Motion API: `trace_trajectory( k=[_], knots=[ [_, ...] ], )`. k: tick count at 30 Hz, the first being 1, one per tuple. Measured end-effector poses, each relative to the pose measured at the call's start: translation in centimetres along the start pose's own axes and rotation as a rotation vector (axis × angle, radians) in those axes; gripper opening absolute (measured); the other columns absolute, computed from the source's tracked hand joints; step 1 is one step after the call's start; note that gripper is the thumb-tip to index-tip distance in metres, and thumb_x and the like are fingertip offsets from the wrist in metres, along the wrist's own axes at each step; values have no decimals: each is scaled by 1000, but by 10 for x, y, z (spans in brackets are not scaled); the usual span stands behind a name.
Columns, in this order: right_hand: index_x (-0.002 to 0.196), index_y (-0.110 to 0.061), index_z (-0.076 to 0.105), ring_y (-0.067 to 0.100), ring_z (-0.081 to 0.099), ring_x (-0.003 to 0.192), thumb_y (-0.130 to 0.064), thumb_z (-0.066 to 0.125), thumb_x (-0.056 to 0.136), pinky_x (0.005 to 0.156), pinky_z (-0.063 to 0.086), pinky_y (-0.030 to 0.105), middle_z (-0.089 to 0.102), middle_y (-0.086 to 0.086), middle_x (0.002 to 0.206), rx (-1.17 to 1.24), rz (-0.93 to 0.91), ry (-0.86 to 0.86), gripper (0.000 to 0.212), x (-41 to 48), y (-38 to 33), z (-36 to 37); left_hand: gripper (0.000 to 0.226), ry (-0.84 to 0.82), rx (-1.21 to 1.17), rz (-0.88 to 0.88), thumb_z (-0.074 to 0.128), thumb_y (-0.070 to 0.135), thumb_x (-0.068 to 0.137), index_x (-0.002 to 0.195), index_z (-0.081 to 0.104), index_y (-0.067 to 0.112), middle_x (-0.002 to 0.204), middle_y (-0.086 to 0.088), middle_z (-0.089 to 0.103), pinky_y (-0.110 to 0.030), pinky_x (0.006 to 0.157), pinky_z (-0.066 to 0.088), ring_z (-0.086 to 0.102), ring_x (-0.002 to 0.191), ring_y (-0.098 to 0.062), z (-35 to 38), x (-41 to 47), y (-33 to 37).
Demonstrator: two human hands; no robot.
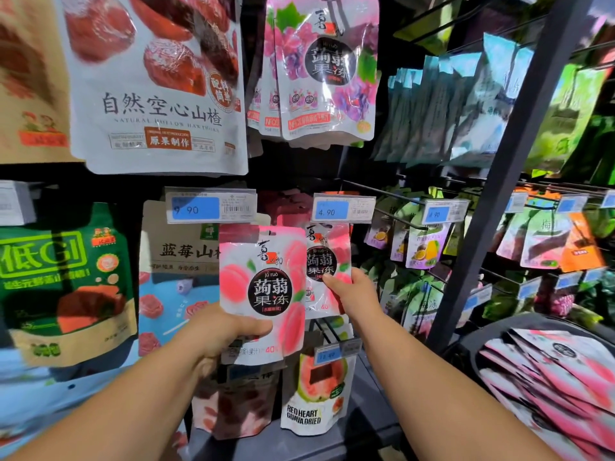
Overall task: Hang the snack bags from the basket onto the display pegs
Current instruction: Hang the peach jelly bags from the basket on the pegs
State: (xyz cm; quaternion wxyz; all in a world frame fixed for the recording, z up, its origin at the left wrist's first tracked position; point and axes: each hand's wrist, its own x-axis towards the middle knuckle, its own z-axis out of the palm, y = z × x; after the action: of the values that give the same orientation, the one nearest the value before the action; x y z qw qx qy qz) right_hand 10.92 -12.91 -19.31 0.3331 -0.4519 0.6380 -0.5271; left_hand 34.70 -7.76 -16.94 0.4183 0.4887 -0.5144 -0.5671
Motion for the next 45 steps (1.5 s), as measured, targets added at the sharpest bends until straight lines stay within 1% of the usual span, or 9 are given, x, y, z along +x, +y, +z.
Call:
trace_trajectory(
  k=[7,10,15,19,22,25,30,37,45],
  knots=[
    [123,-15,50,20,59,105,-44,78,80,94,52,41,60,2,116,-44,-55,100,59,-15,16,0,22,-53,14,-19,81,-4,68,85,72,7,74,-5,74,-28,66,48,65,73,-22,3,10,-6],
    [118,-21,51,15,53,101,-46,68,89,89,46,33,54,-3,109,-132,-196,272,42,-35,17,-5,29,-94,10,-9,85,-3,62,88,73,4,79,-7,76,-28,67,50,67,76,-23,8,12,-8],
    [94,-15,65,14,60,78,-34,55,99,77,49,30,65,2,86,107,-182,-66,22,-59,16,-13,13,-132,-43,-27,77,-2,76,78,70,9,63,-1,70,-14,41,39,62,50,-7,22,17,-12],
    [98,-13,66,9,67,82,-13,61,96,71,51,19,73,-4,90,192,-159,-237,6,-64,14,-20,20,-170,-52,-4,79,3,76,94,71,7,76,-3,74,-17,44,42,68,62,-13,39,18,-12],
    [101,-14,64,23,69,92,-22,68,87,81,53,36,74,9,103,308,-124,-221,17,-65,16,-22,40,-189,-19,-21,90,24,60,94,73,9,91,-10,76,-30,63,52,68,85,-35,53,20,-14],
    [99,-13,61,31,69,94,-18,67,88,90,52,49,74,14,100,405,-108,-174,14,-64,17,-28,50,-245,-74,-23,88,22,58,103,72,6,99,-14,75,-47,83,50,67,94,-36,68,16,-10],
    [101,-7,58,24,73,80,-3,55,97,71,59,36,76,12,89,450,-128,-108,6,-61,12,-41,39,-298,-118,-7,80,9,75,113,68,7,105,-11,75,-53,102,45,68,106,-32,85,19,-10],
    [99,-8,59,23,72,76,-4,58,96,72,59,40,75,8,84,435,-110,-41,5,-50,3,-43,27,-281,-164,-12,69,-2,85,112,67,2,99,-10,75,-22,64,56,71,80,-15,95,32,-9],
    [96,-11,61,32,71,86,-8,59,97,78,58,47,74,12,92,345,-100,-18,4,-36,0,-36,23,-215,-160,-11,68,-1,86,109,68,3,86,-4,75,-18,55,54,70,65,-8,95,39,-6]
  ],
)
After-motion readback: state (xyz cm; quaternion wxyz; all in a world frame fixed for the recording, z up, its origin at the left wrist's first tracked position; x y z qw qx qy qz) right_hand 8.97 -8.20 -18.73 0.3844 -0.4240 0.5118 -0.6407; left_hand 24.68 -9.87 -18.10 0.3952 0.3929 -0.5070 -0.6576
